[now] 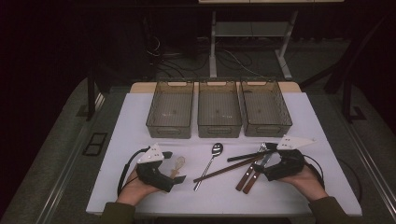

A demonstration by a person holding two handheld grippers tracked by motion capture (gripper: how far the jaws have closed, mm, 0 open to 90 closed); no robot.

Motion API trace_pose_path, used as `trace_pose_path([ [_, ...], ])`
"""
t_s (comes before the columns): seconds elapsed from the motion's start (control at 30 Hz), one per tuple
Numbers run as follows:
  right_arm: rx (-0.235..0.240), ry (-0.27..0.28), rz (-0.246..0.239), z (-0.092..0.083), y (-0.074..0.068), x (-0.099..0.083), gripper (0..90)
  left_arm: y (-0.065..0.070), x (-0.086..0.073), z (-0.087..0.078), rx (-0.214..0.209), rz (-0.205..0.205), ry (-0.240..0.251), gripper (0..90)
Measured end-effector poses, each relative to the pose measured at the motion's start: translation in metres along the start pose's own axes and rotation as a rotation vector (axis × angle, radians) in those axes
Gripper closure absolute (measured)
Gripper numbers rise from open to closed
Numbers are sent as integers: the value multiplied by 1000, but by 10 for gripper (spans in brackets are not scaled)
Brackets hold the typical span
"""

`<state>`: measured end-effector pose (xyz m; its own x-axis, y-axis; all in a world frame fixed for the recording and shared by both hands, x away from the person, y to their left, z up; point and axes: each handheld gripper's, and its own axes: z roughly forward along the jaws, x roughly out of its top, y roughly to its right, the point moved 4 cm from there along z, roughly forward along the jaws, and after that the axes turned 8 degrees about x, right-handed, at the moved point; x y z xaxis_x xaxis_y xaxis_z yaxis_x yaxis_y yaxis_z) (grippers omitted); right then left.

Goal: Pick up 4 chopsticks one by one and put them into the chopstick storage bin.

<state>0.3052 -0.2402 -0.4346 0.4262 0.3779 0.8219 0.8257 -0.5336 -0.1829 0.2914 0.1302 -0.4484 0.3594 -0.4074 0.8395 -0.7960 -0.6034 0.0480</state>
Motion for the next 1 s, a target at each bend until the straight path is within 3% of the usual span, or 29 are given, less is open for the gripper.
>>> trace_pose_path([
  [0.63,51,-28,-46,20,-3,15,24,0,0,2,-7,-4,-3,0],
  [1.0,78,-87,-84,36,-2,22,24,-1,0,2,-13,-7,1,0],
])
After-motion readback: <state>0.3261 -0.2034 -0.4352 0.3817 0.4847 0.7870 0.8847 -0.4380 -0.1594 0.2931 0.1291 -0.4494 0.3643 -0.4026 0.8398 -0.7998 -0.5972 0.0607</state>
